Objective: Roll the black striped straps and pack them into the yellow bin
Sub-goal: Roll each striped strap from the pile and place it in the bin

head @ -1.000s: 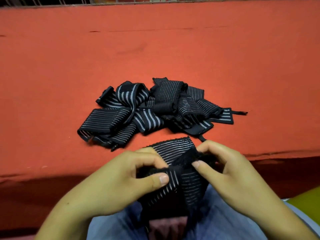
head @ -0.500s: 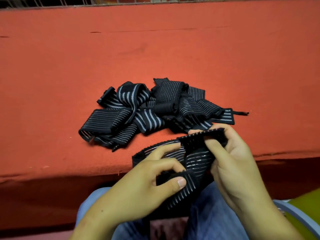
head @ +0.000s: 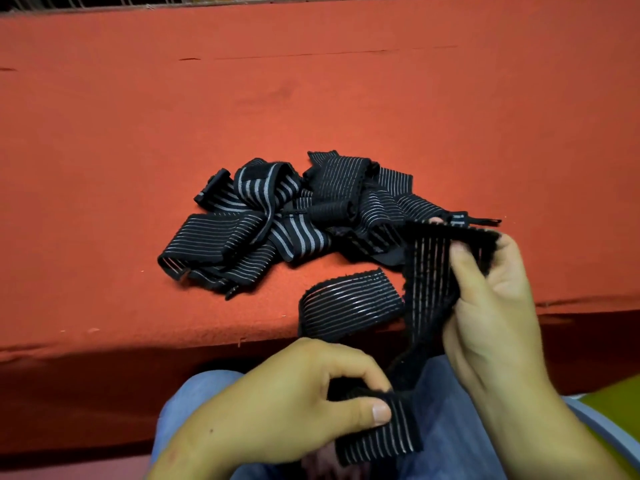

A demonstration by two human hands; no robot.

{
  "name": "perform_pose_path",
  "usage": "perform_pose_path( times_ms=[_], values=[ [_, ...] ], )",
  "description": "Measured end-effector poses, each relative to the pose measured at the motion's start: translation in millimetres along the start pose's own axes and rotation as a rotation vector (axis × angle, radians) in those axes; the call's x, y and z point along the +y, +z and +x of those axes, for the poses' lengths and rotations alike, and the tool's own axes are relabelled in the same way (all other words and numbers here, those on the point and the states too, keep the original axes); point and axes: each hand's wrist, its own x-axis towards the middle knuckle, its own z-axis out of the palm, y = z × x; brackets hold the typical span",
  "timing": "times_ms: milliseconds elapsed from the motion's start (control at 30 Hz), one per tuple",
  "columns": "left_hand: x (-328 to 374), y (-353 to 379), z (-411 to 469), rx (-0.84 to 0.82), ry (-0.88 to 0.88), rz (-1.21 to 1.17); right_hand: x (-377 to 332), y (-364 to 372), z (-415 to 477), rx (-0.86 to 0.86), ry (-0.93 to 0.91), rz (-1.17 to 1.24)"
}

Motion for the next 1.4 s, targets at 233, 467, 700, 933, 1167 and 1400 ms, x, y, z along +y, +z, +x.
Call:
perform_pose_path(
  times_ms=[233,467,700,933,1167,1400],
  values=[
    [-4,5,-5,-0.053,-0.039,0.080,-2,-1,8,0.051,0.236,0.178],
    [2,-27,-14,0.151,0.096,-0.158,-1,-2,-10,-0.257,0.345,0.106],
    [2,-32,-11,0.446,0.069,-0.273,17,-4,-31,-0.484,0.197,-0.174],
    [5,-26,-5,0.624,0.126,-0.116,14,1,-40,-0.626,0.182,-0.277],
    [-3,-20,4,0.714,0.116,-0.102,10,5,-43,-0.715,0.226,-0.246],
    [-6,-18,6,0.748,0.084,-0.161,10,4,-44,-0.727,0.313,-0.226]
  ],
)
